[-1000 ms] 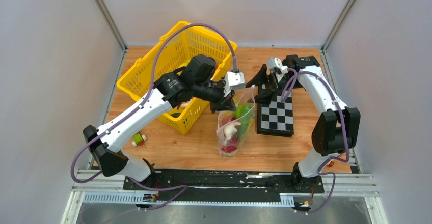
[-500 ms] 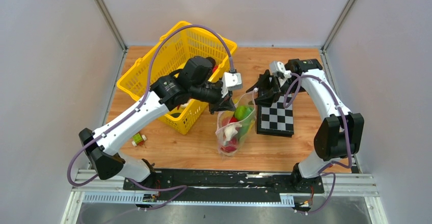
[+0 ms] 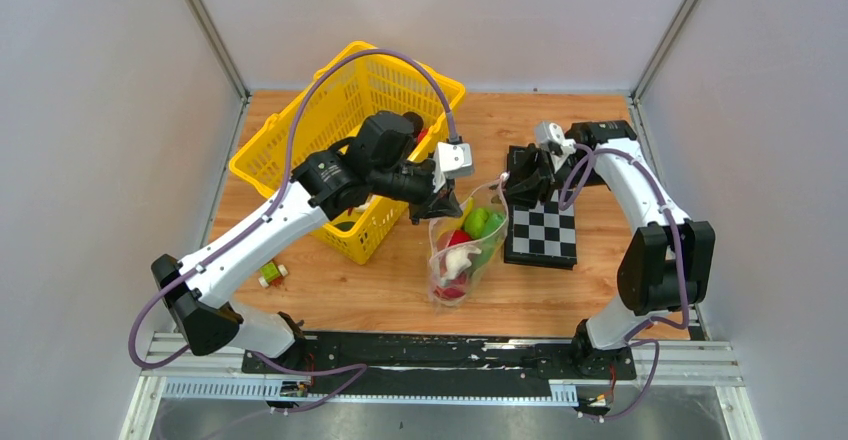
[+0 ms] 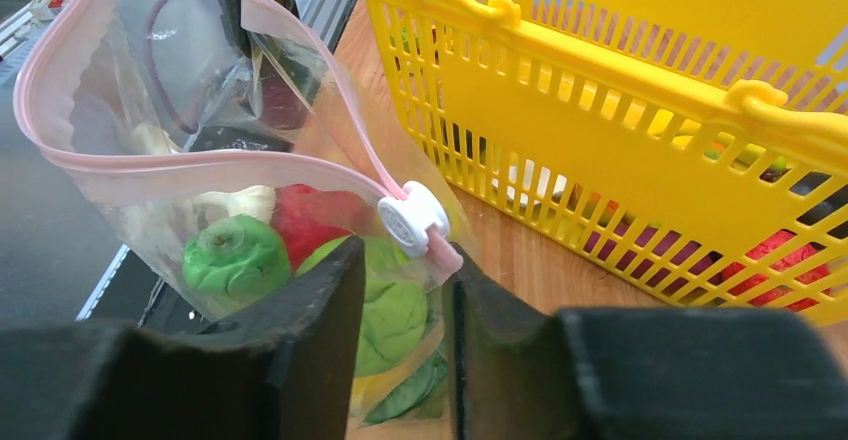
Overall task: Place the food in the zip-top bag and seal the zipper
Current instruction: Zip the zipper food storage bag at the center of the board.
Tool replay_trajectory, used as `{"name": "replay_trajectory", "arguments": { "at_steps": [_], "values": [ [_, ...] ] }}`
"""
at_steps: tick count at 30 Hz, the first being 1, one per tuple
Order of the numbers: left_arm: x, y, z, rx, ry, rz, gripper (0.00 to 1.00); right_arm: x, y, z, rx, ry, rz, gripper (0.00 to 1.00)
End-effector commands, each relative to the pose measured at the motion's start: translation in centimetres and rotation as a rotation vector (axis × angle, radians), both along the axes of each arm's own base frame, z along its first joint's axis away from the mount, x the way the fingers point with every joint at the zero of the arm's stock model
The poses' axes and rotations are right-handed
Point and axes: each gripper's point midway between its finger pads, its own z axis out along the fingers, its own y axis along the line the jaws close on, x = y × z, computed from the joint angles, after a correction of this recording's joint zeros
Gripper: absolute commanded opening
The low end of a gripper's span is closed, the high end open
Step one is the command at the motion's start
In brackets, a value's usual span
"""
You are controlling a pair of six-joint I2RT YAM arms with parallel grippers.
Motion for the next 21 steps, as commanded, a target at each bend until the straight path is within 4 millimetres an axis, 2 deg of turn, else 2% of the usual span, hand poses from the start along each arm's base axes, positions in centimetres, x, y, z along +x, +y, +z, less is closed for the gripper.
{"name": "replay_trajectory", "arguments": {
  "at_steps": [1, 2, 4, 6, 8, 9, 11, 13, 15, 16, 21],
  "values": [
    [-0.3, -0.1, 2.5, -0.085, -0.049, -0.016, 0.00, -0.1, 0.0, 2.6, 0.111, 0.009, -0.033, 0.28],
    [-0.4, -0.1, 2.5, -0.086, -0.048, -0.014, 0.00, 0.0, -0.1, 2.6, 0.114, 0.018, -0.038, 0.23],
    [-0.4, 0.0, 2.5, -0.087, -0.051, -0.013, 0.00, 0.3, -0.3, 2.7, 0.125, 0.029, -0.050, 0.09],
    [-0.3, 0.2, 2.4, -0.078, -0.053, -0.004, 0.00, 0.3, -0.5, 3.1, 0.138, 0.028, -0.062, 0.01],
    [-0.1, 0.5, 2.4, -0.076, -0.061, 0.014, 0.00, 0.2, -0.8, 3.6, 0.148, 0.022, -0.073, 0.00],
    [0.2, 0.6, 2.5, -0.073, -0.066, 0.039, 0.07, 0.0, -1.0, 3.9, 0.155, 0.019, -0.081, 0.00],
    [1.1, 1.2, 2.9, -0.078, -0.077, 0.110, 0.28, -0.2, -1.3, 4.6, 0.164, 0.019, -0.091, 0.00],
    [2.1, 1.9, 3.5, -0.096, -0.083, 0.184, 0.61, -0.6, -1.6, 5.2, 0.163, 0.048, -0.097, 0.00],
    [3.1, 3.0, 4.4, -0.127, -0.093, 0.269, 0.75, -1.0, -1.9, 5.5, 0.162, 0.071, -0.106, 0.00],
    [3.5, 3.5, 5.0, -0.145, -0.102, 0.311, 0.80, -1.4, -2.0, 5.7, 0.161, 0.074, -0.108, 0.00],
    [4.2, 5.0, 7.3, -0.220, -0.115, 0.434, 0.86, -2.4, -2.8, 6.0, 0.160, 0.135, -0.138, 0.00]
  ]
}}
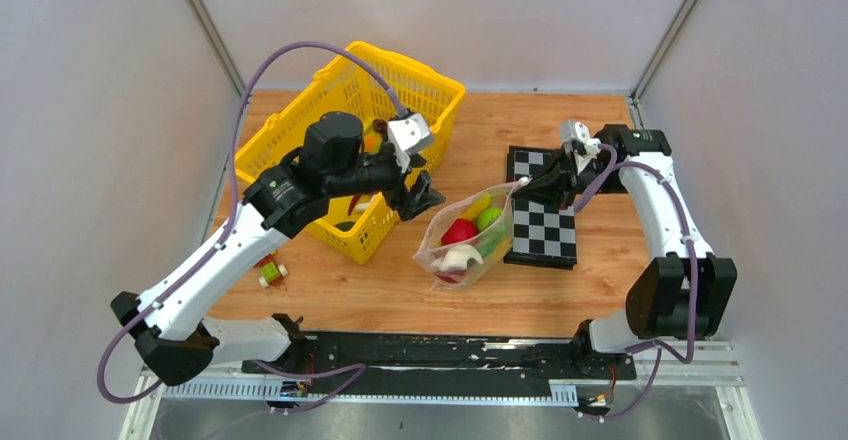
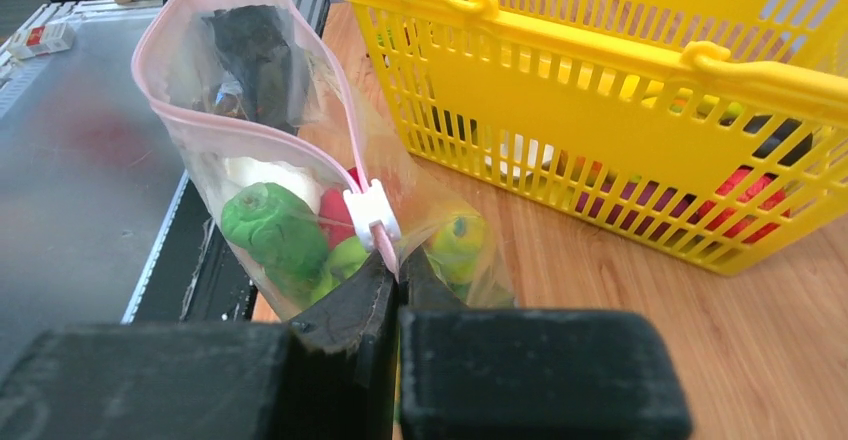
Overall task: Place the food in the zip-top bag and seal the zipper
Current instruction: Zip the zipper food storage bag at the center of the board.
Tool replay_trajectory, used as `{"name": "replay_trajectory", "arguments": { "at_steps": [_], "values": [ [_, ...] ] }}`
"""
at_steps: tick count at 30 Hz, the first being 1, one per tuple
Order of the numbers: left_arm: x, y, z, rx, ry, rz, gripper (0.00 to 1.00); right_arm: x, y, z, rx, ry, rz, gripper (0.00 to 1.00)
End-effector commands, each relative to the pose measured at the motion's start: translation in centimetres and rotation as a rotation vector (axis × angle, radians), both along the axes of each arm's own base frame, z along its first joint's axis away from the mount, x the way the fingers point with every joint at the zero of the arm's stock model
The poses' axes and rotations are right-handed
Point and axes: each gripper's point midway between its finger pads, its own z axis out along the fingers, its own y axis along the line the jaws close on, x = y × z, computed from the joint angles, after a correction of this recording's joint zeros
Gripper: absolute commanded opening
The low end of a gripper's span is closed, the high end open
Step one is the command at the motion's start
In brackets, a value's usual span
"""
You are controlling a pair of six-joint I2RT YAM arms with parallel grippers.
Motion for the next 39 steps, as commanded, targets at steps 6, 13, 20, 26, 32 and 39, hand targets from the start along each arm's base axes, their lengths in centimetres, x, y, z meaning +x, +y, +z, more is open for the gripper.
{"name": "replay_trajectory", "arguments": {
  "at_steps": [6, 13, 20, 26, 32, 39],
  "values": [
    [1.1, 0.9, 3.5, -0.143, -0.005, 0.151, 0.87, -2.4, -0.4, 4.5, 0.157, 0.127, -0.048, 0.00],
    [0.7, -0.1, 4.7, -0.238, 0.014, 0.125, 0.86, -3.0, -0.7, 4.3, 0.098, 0.197, -0.054, 0.00],
    [-0.8, -5.0, 6.7, -0.248, -0.023, 0.019, 0.88, -3.8, -0.5, 4.4, 0.085, 0.164, -0.049, 0.00],
    [-1.8, -10.1, 6.6, -0.174, -0.112, -0.082, 0.88, -3.0, -0.4, 3.4, 0.108, 0.215, -0.046, 0.00],
    [-2.3, -13.5, 4.8, -0.111, -0.153, -0.126, 0.84, -3.0, -0.4, 3.2, 0.113, 0.210, -0.046, 0.00],
    [-1.4, -15.1, 3.2, -0.078, -0.161, -0.112, 0.74, -3.1, -0.4, 3.1, 0.118, 0.206, -0.046, 0.00]
  ]
}}
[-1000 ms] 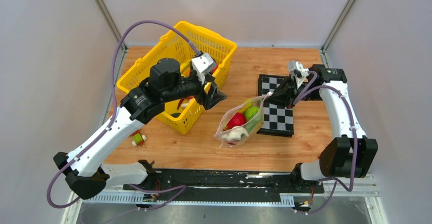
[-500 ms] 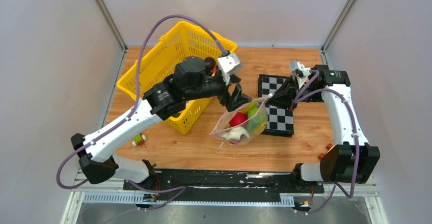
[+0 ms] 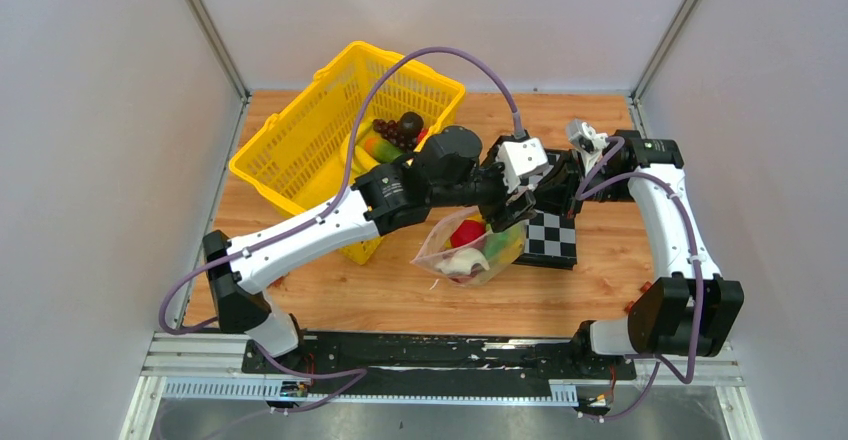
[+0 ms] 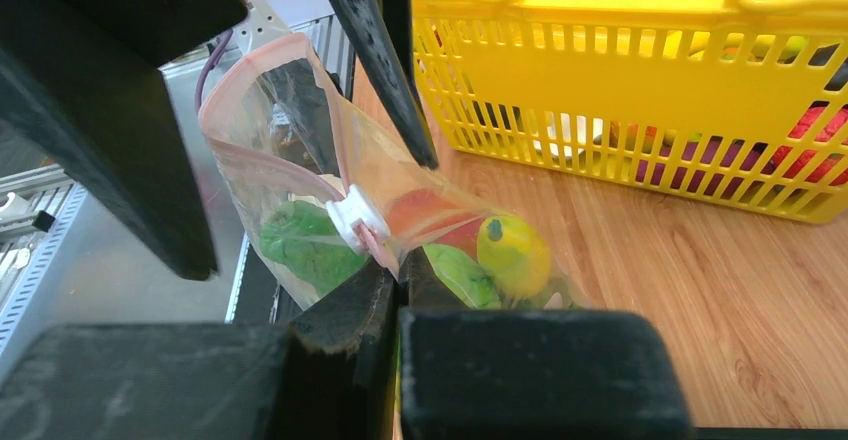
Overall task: Place the food in the zip-top bag and seal the zipper
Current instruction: Zip the zipper food storage bag at the center of the board.
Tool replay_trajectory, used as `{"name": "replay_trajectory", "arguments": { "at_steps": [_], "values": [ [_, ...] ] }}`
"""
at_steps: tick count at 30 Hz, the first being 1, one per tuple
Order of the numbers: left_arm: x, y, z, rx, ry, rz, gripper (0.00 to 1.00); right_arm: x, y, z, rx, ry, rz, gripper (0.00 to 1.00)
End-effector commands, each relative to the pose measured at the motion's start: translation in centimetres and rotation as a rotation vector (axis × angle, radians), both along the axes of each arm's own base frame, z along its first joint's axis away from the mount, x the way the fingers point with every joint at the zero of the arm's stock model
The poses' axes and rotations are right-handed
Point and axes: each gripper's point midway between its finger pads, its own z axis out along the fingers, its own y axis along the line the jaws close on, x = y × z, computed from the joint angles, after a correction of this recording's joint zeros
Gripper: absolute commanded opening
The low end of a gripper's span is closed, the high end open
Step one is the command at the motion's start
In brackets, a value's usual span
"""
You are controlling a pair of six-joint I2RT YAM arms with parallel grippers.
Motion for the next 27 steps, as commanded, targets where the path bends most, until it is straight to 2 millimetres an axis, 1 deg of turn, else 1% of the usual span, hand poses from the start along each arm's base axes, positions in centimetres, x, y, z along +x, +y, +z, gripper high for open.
{"name": "replay_trajectory", "arguments": {
  "at_steps": [1, 2, 4, 5, 7, 10, 13, 16, 18, 20, 23, 25, 27],
  "values": [
    [0.9, -0.6, 2.3, -0.040, -0.067, 0.016, 0.70, -0.6, 0.6, 2.1, 0.115, -0.001, 0.003, 0.00],
    [1.0, -0.6, 2.1, -0.034, -0.070, 0.024, 0.67, -0.6, 0.6, 2.2, 0.115, -0.002, 0.003, 0.00],
    [1.2, -0.7, 2.1, -0.033, -0.075, 0.028, 0.58, -0.7, 0.6, 2.2, 0.116, -0.005, 0.003, 0.00],
    [1.2, -0.7, 2.1, -0.035, -0.076, 0.028, 0.56, -0.7, 0.6, 2.2, 0.117, -0.006, 0.003, 0.00],
    [1.2, -0.9, 2.2, -0.044, -0.075, 0.026, 0.55, -0.7, 0.6, 2.1, 0.117, -0.004, 0.003, 0.00],
    [1.3, -1.0, 2.1, -0.051, -0.074, 0.027, 0.52, -0.6, 0.6, 2.1, 0.118, 0.000, 0.003, 0.00],
    [1.2, -1.1, 2.1, -0.062, -0.070, 0.026, 0.51, -0.6, 0.6, 2.0, 0.118, 0.002, 0.003, 0.00],
    [1.3, -1.1, 2.0, -0.066, -0.070, 0.030, 0.40, -0.5, 0.6, 2.0, 0.120, 0.002, 0.002, 0.00],
    [1.4, -1.0, 2.1, -0.073, -0.074, 0.037, 0.39, -0.5, 0.6, 2.0, 0.120, 0.003, 0.003, 0.00],
    [1.3, -1.0, 2.0, -0.071, -0.075, 0.036, 0.37, -0.5, 0.6, 2.0, 0.121, 0.005, 0.002, 0.00],
    [1.4, -1.0, 1.4, -0.046, -0.078, 0.033, 0.25, -0.5, 0.6, 2.0, 0.122, 0.002, 0.002, 0.00],
    [1.3, -0.9, 1.1, -0.034, -0.080, 0.027, 0.15, -0.6, 0.6, 2.1, 0.121, -0.001, 0.003, 0.00],
    [1.3, -0.7, 0.9, -0.025, -0.081, 0.026, 0.10, -0.6, 0.6, 2.1, 0.121, -0.001, 0.003, 0.00]
  ]
}}
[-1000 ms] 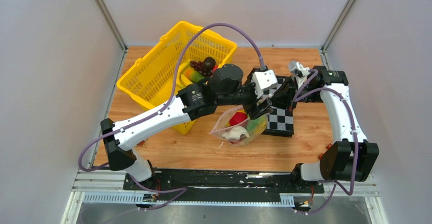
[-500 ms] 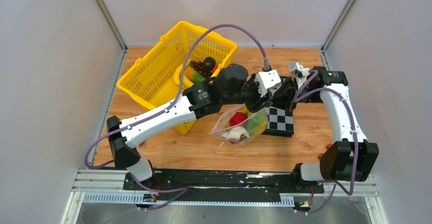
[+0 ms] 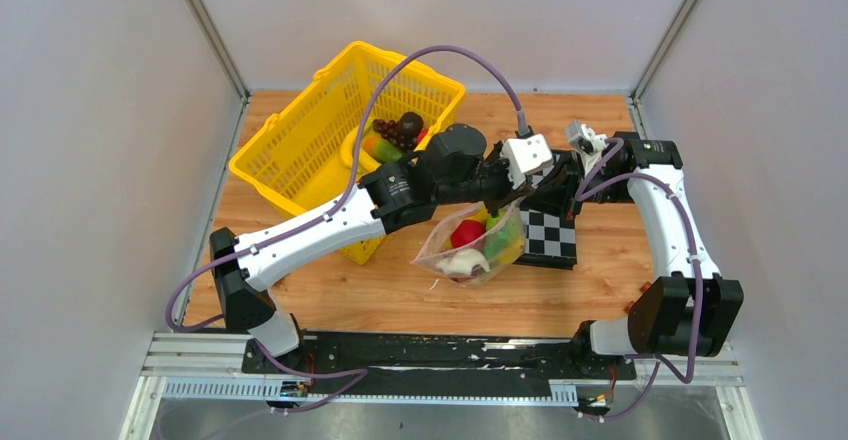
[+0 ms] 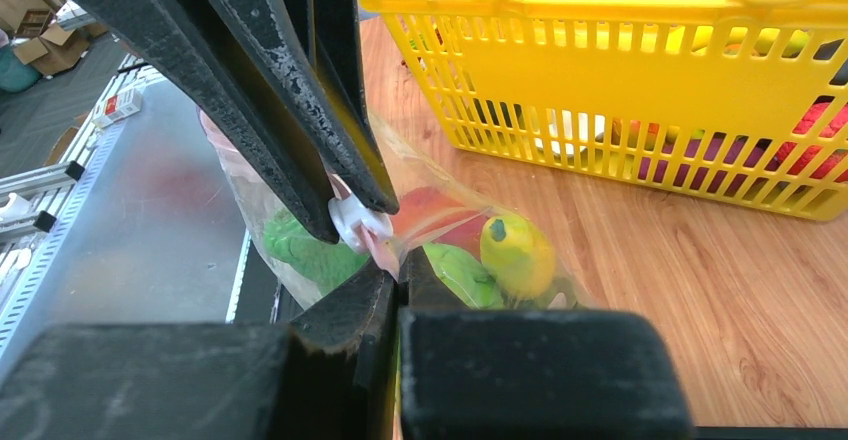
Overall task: Place the food in the zip-top bag and seal the zipper
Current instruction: Zip the zipper food storage bag at the center of the board.
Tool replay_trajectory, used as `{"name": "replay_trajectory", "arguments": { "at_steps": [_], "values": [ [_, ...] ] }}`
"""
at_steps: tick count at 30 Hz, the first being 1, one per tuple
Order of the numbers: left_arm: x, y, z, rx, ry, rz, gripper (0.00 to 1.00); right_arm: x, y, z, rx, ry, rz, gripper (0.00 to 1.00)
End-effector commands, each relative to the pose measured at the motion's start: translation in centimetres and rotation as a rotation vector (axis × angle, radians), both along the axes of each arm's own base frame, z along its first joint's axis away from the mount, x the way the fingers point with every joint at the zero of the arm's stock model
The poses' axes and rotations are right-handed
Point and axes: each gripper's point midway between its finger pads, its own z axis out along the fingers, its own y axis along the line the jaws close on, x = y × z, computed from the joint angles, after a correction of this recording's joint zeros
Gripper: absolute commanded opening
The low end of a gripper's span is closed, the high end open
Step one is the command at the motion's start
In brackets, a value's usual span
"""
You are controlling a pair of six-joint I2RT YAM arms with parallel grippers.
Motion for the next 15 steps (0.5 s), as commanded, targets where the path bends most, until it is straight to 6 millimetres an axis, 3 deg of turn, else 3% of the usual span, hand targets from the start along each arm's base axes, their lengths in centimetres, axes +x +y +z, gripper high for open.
{"name": "replay_trajectory", "arguments": {
  "at_steps": [1, 4, 15],
  "values": [
    [-0.1, 0.4, 0.9, -0.014, -0.034, -0.005, 0.06, -0.5, 0.6, 2.4, 0.120, -0.008, 0.002, 0.00],
    [0.0, 0.6, 0.7, -0.006, -0.039, 0.003, 0.00, -0.5, 0.6, 2.5, 0.121, -0.010, 0.002, 0.00],
    [-0.5, 2.5, 0.1, 0.027, -0.019, 0.027, 0.00, -0.2, 0.3, 2.7, 0.136, -0.018, -0.019, 0.00]
  ]
}}
